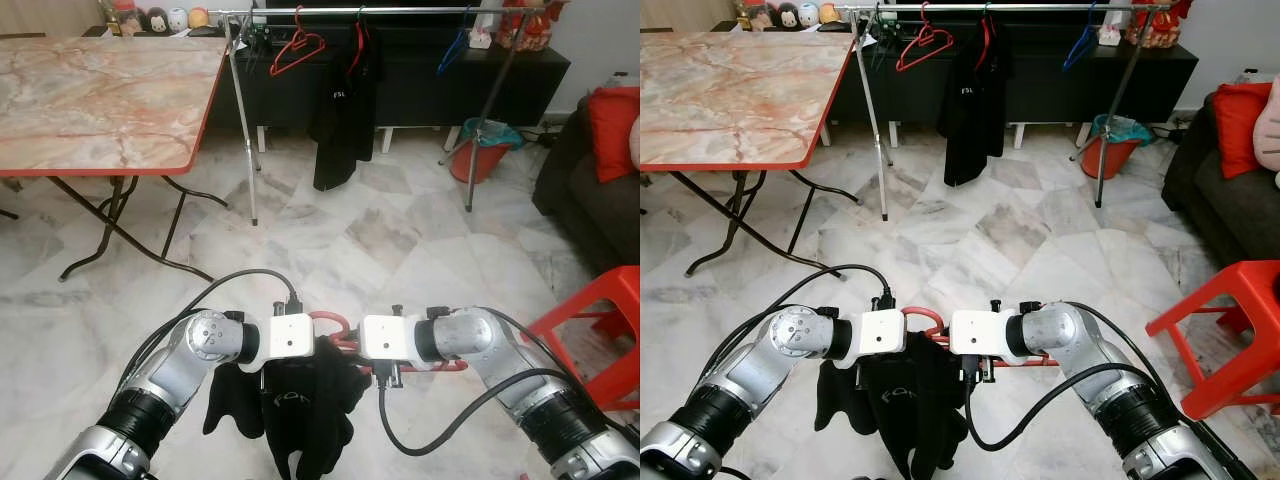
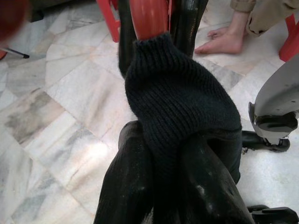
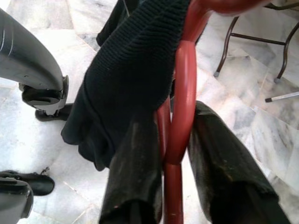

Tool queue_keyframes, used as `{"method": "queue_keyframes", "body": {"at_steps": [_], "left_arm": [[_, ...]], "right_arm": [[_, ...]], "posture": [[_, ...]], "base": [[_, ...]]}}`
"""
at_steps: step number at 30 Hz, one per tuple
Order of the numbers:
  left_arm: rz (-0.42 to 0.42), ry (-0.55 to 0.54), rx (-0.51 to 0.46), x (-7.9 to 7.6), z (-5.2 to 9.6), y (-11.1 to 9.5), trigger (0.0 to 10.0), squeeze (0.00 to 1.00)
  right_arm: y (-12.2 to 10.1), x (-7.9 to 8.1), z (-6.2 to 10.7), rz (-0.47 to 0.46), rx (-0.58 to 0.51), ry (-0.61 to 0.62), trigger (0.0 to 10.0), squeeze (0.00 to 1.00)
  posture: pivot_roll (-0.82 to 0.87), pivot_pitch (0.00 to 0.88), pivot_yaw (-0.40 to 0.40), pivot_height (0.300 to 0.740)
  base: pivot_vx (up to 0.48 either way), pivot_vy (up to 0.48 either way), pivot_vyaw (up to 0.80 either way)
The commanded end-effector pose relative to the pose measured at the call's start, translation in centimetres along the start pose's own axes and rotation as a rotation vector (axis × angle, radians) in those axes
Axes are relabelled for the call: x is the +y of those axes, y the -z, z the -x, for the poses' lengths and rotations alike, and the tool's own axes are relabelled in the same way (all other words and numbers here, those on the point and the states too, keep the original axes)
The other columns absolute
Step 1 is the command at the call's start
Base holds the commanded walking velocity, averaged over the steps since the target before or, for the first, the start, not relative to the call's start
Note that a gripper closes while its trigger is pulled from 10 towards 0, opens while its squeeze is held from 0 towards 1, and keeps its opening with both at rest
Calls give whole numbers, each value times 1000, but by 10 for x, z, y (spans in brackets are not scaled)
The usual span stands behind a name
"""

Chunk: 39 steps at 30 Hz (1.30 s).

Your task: Hang hanger

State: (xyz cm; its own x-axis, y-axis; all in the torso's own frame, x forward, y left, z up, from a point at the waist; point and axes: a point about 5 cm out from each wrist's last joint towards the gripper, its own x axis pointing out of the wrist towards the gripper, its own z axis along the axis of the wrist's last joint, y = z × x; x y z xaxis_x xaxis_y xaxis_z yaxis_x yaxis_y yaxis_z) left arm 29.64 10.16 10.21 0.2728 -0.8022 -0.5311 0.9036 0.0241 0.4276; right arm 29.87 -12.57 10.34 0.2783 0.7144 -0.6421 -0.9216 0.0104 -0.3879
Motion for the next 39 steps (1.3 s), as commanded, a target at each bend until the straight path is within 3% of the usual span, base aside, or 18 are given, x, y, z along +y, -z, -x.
{"method": "queue_keyframes", "body": {"at_steps": [1, 29, 39], "left_arm": [[-37, -11, -41, 7, 3, -11, 10000, 0], [-66, -11, -58, 13, 7, -19, 10000, 0], [-74, 81, -8, 9, 14, -19, 10000, 0]], "right_arm": [[1, -2, 5, 4, 8, -1, 0, 0], [-2, 3, -1, -40, -42, -28, 0, 0], [-5, 1, -6, -61, -85, 34, 0, 0]], "posture": [[22, 72, -17, 740], [32, 52, -14, 740], [39, 57, -2, 740]], "base": [[0, 0, 0], [0, 0, 0], [0, 0, 0]]}}
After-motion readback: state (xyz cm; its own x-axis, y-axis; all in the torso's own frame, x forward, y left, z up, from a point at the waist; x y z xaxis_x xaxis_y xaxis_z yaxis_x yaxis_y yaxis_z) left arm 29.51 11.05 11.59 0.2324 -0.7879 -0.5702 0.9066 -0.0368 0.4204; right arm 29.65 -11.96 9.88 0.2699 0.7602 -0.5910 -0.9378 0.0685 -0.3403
